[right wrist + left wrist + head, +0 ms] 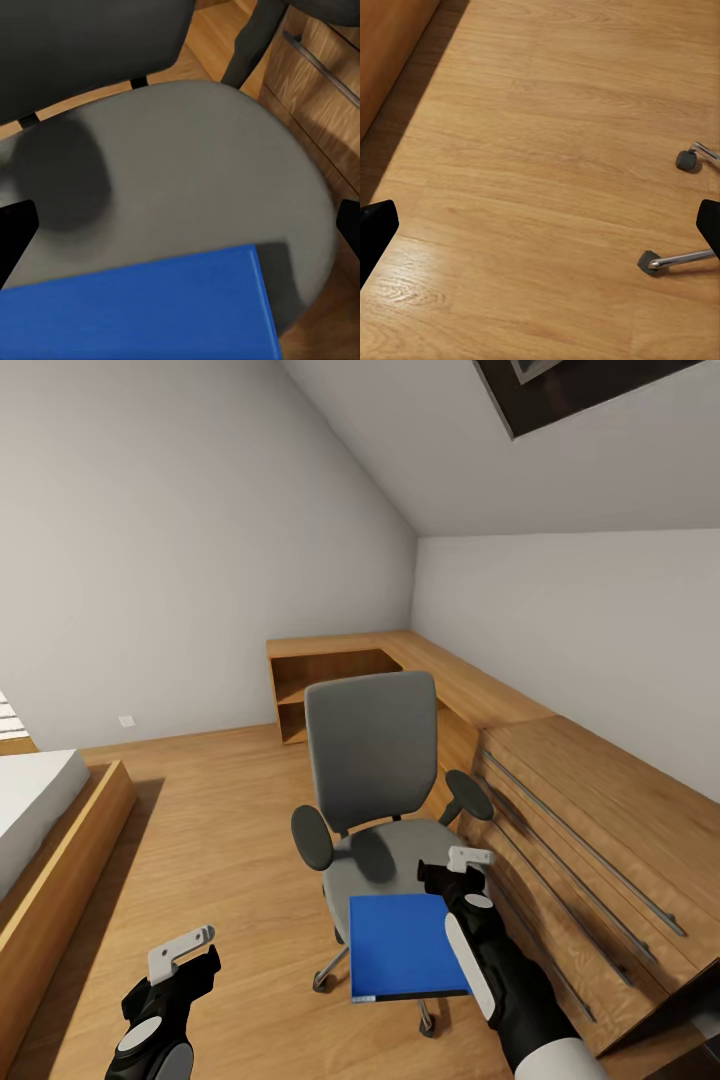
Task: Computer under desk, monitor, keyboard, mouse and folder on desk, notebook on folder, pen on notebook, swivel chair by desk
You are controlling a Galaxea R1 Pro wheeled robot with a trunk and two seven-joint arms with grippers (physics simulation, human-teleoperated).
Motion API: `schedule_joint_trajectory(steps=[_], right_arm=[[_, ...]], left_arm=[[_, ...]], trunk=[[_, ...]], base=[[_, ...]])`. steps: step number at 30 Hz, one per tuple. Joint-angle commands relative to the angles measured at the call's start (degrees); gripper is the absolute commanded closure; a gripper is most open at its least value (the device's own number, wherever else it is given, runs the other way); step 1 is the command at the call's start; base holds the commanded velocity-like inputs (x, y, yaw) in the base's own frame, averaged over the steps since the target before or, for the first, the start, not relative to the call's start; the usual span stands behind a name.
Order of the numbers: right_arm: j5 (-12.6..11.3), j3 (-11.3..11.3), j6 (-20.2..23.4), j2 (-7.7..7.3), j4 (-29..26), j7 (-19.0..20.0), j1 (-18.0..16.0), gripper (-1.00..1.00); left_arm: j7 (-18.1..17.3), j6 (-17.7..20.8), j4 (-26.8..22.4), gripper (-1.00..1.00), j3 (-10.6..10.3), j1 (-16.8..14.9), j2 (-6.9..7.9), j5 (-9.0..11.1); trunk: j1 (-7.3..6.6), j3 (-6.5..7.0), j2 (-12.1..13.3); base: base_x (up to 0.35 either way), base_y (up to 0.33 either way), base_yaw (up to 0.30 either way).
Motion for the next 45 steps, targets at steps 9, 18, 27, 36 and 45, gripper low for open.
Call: schedule_joint_trajectory(steps=[9,18,27,36,45], right_arm=[[-0.8,0.3,0.1,1.11,-0.3,-0.6,0.0,-1.00],[-0.7,0.3,0.0,1.15,-0.3,-0.6,0.0,-1.00],[-0.8,0.3,0.0,1.19,-0.2,-0.6,0.0,-1.00],[-0.8,0.3,0.0,1.19,-0.2,-0.6,0.0,-1.00],[-1.4,0.2,0.1,1.16,-0.2,-0.6,0.0,-1.00]], left_arm=[[0.4,0.2,-0.1,-1.00,-0.1,0.0,0.05,0.4],[0.3,0.1,0.6,-1.00,-0.1,0.0,0.13,0.4],[0.3,0.1,0.6,-1.00,0.0,0.0,0.13,0.4],[0.2,0.1,0.6,-1.00,-0.1,0.0,0.13,0.3],[0.2,0.1,0.7,-1.00,0.0,0.0,0.13,0.4]], trunk=[[0.00,-0.06,0.0],[0.00,0.07,0.0],[0.00,0.12,0.0],[0.00,0.12,0.0],[0.00,0.12,0.0]], base=[[0.000,0.000,0.000],[0.000,0.110,-0.107],[0.000,0.300,-0.105],[0.000,0.321,-0.006],[0.000,0.172,-0.047]])
